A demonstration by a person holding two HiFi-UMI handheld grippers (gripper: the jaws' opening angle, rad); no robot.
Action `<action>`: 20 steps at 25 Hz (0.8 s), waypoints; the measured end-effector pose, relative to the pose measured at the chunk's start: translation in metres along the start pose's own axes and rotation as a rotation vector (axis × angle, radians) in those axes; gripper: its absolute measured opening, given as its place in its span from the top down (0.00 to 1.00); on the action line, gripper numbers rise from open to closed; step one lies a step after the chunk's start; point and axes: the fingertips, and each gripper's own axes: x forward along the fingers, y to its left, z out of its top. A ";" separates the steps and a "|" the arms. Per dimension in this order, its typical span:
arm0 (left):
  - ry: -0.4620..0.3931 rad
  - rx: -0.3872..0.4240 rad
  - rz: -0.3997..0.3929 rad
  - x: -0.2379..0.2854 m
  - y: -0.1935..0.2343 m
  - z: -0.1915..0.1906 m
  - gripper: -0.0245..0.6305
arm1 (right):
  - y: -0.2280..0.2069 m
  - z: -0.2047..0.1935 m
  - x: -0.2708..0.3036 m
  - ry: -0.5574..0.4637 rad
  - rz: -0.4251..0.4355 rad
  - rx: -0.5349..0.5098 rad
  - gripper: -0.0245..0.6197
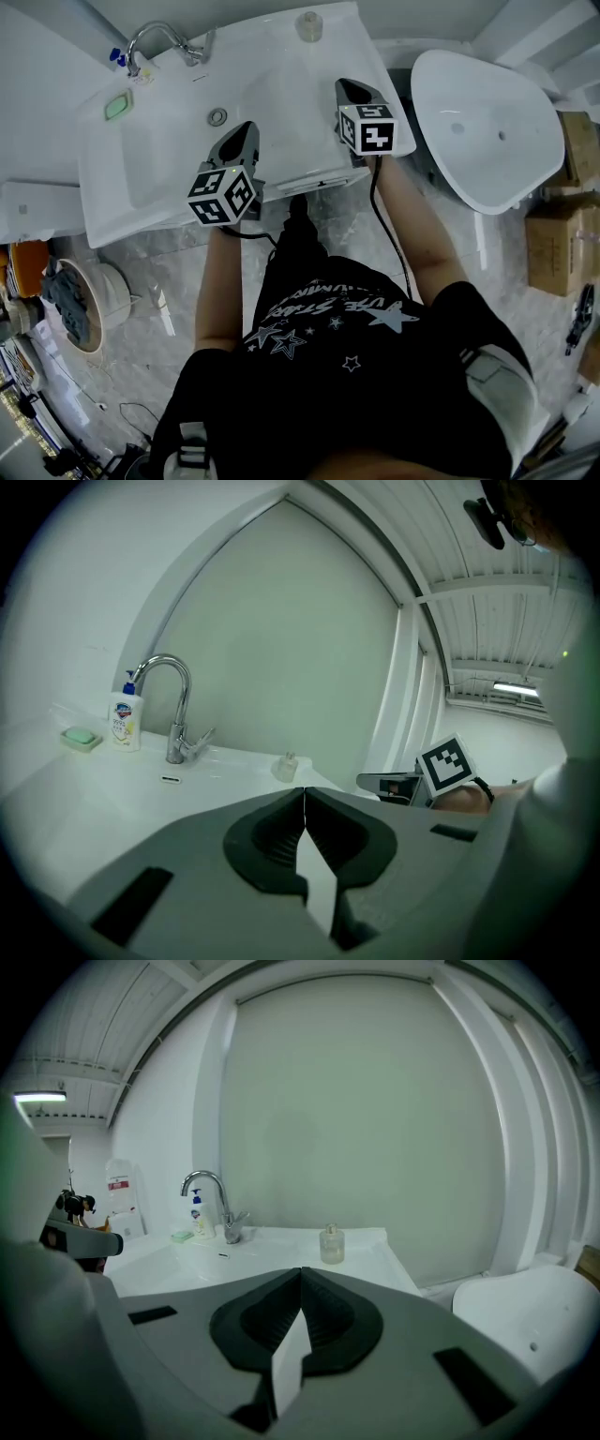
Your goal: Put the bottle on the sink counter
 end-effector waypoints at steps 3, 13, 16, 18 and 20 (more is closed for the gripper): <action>-0.009 0.001 0.011 -0.018 -0.006 -0.004 0.95 | 0.009 -0.001 -0.019 -0.008 0.014 -0.007 0.95; -0.035 0.006 0.020 -0.066 -0.031 -0.013 0.95 | 0.038 -0.013 -0.074 -0.019 0.067 -0.001 0.95; -0.035 0.015 0.014 -0.072 -0.035 -0.013 0.95 | 0.041 -0.016 -0.084 -0.023 0.068 0.007 0.95; -0.035 0.015 0.009 -0.074 -0.035 -0.012 0.95 | 0.044 -0.018 -0.089 -0.024 0.069 0.012 0.95; -0.031 0.016 0.003 -0.076 -0.036 -0.013 0.95 | 0.047 -0.019 -0.094 -0.025 0.072 0.007 0.95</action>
